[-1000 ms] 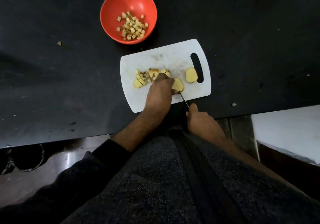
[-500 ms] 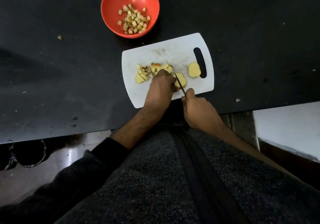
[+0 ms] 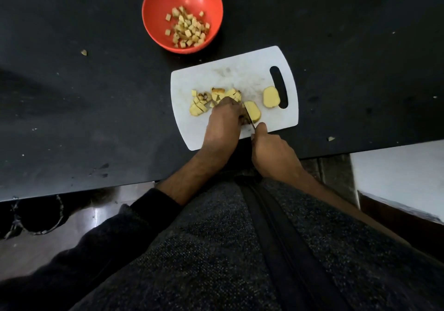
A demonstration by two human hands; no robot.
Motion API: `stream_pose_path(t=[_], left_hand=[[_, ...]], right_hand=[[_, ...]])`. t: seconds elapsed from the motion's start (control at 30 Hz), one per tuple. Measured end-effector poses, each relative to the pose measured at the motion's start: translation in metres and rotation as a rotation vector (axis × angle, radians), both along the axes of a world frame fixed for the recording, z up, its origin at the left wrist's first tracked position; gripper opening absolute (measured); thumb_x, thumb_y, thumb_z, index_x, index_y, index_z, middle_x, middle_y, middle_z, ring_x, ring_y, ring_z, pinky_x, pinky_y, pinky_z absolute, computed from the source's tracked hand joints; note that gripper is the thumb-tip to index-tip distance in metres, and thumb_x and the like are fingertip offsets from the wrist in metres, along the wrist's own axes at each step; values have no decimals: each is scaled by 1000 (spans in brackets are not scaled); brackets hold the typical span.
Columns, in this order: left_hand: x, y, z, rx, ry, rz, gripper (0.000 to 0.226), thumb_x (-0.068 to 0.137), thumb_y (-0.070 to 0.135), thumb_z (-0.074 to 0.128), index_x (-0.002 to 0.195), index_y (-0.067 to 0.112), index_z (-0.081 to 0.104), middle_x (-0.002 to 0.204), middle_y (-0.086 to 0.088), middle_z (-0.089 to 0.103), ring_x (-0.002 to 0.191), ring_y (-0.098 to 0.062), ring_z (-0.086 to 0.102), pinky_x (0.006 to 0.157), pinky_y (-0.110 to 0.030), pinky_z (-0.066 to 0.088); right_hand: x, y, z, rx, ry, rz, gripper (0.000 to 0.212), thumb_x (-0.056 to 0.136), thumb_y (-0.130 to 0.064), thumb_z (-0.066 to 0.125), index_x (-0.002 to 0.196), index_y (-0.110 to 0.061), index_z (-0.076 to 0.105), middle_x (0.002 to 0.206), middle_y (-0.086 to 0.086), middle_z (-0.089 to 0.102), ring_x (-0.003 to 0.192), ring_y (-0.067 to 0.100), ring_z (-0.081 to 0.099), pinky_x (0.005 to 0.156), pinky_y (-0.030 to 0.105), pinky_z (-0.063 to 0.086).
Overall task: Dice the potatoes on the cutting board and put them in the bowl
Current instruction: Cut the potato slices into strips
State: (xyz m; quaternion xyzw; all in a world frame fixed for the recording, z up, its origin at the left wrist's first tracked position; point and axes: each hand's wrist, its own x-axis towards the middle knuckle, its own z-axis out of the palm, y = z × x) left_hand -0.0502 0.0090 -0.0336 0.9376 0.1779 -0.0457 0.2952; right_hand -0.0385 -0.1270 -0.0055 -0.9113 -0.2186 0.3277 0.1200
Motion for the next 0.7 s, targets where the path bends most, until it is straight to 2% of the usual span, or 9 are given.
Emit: stream_pose_path(t=[0.1,0.27,0.43,0.53,0.63,0.7], left_hand=[[0,1,1,-4,5,-1,20,86,-3,66,102,1,77,107,-18,67,90,-31,66,77,-35,52],[1,3,10,-64,8,-6,19,83,6,74,100,-2,76,109,-20,66,92,-32,64,81,-40,53],[0,-3,6,-31,18,21,12,86,-1,69,95,-2,76,105,-16,66,87,-28,65,76,-36,54],[2,-1,3,-32,8,42,14,88,-4,67,97,0,77,105,-14,67,88,-25,67,78,-34,55],[3,-1,7,-32,39,46,13,88,-3,67,95,1,77,102,-13,70,86,-23,68,78,-32,55],[4,-2,10,-50,60,67,6,87,0,70,89,1,76,93,-10,70,79,-21,68,74,-33,55]], right_hand=[[1,0,-1,14,7,-4,16,103,-20,38,114,-9,35,94,16,61,83,40,63,62,41,38],[2,6,0,11,26,-45,22,103,-20,36,122,-8,36,102,18,61,90,40,62,66,42,39],[-2,-6,6,-32,137,-50,6,101,-17,37,102,-12,33,100,20,61,83,38,59,66,43,40],[-8,-21,10,-87,242,-62,16,105,-27,32,95,-14,29,101,22,59,81,36,55,69,44,39],[-9,-30,13,-96,210,-31,21,106,-33,31,94,-15,29,96,22,59,85,41,59,68,43,39],[-7,-37,19,-41,118,-28,23,105,-36,31,94,-16,32,83,14,56,75,38,57,63,40,39]])
